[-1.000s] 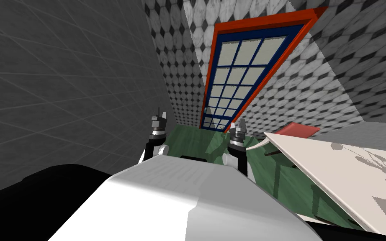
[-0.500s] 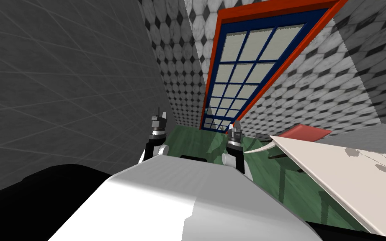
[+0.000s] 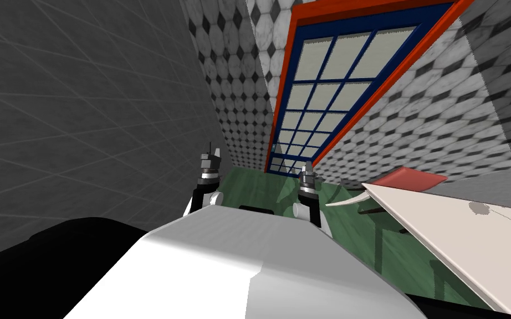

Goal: Pull the door open

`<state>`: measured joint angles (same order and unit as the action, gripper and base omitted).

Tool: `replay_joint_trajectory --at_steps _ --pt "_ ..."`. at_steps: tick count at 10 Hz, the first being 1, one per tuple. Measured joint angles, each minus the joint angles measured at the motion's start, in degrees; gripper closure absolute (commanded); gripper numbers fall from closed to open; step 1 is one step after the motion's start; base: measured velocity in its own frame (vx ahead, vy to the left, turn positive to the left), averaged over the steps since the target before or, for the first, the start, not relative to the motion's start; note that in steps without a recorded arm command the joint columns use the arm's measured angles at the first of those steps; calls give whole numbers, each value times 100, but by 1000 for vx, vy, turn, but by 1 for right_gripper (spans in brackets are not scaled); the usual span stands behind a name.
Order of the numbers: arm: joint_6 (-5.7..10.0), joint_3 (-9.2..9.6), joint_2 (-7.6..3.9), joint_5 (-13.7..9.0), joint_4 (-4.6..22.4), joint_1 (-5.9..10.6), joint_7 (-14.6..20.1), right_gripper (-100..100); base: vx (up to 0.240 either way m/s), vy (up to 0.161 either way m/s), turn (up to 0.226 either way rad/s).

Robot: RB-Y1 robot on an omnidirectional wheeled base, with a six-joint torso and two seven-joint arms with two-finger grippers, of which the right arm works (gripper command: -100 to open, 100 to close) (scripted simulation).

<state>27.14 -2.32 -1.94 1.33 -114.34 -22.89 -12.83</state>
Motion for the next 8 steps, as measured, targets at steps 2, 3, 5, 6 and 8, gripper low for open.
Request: replay_joint_trajectory --at_steps 2,3,5,6,8 --pt "65 0 -16 14 240 80 -228 -100 109 18 2" --pt "92 -16 -48 9 346 117 -332 -100 114 23 2" --pt "140 -42 -92 8 588 215 -547 -100 103 22 3" --pt "185 -48 -106 11 721 253 -666 -100 89 19 1" --pt "285 -69 -154 8 988 315 -898 -100 96 21 2"
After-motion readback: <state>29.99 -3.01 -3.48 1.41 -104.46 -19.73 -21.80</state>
